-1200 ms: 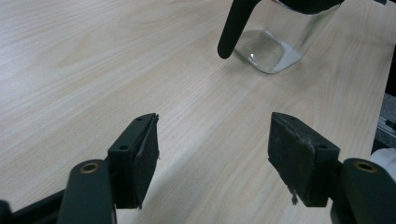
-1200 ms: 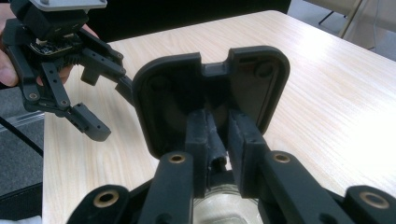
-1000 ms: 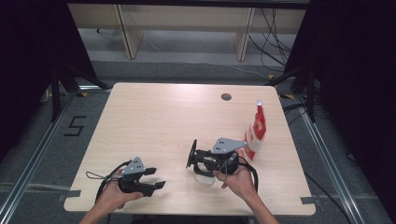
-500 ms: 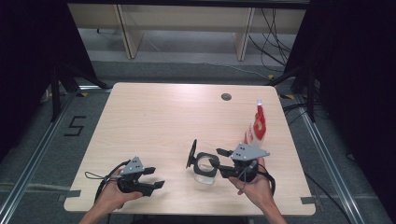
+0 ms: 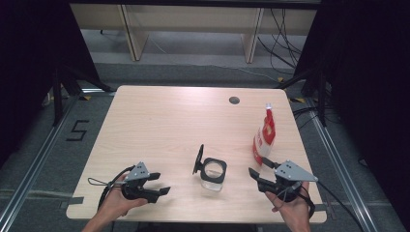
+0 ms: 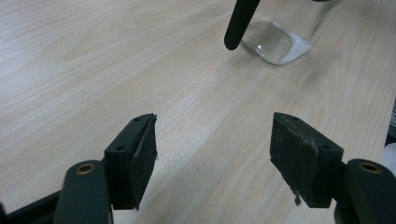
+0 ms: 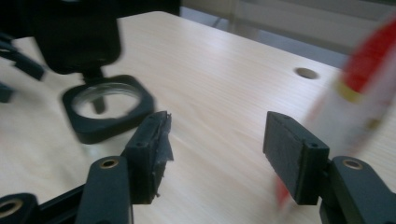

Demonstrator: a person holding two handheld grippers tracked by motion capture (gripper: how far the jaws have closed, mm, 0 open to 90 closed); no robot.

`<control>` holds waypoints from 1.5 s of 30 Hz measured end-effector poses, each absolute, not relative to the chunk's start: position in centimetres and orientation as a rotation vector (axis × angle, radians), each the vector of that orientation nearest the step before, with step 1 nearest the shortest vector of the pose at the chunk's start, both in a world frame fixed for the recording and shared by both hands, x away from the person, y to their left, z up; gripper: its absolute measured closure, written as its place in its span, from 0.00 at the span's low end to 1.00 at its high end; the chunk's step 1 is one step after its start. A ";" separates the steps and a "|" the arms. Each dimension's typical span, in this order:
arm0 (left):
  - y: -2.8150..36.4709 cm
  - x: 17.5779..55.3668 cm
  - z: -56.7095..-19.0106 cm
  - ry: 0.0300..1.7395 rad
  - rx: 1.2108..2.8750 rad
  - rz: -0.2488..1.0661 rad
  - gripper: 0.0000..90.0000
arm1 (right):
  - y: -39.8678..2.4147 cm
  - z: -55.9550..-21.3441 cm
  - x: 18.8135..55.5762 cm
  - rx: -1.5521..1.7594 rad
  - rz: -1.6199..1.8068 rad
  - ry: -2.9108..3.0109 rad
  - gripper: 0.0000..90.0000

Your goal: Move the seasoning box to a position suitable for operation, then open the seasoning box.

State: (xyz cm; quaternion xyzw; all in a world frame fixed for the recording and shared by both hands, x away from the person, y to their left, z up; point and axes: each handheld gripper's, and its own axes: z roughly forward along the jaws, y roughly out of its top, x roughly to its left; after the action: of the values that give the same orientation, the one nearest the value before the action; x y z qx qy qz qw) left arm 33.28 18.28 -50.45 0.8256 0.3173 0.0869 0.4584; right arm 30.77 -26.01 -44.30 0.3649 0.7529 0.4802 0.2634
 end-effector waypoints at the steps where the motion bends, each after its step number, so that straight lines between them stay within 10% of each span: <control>1: 18.2 33.3 -50.4 0.787 2.025 0.217 0.35 | -26.8 -44.6 30.8 1.041 1.296 1.993 0.43; 13: 18.1 33.2 -49.9 0.802 2.000 0.210 0.33 | -29.3 -46.8 31.9 1.161 1.244 1.891 0.21; 45: 18.3 32.9 -50.2 0.807 1.996 0.226 0.32 | -29.0 -47.5 34.8 1.146 1.261 1.800 0.18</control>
State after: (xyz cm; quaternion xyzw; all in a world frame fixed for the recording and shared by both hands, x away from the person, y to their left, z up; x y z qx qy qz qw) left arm 32.88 18.27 -50.19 0.8142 0.3293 0.0923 0.4692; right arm 34.80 -28.99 -47.52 0.4371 0.6867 0.4810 0.3256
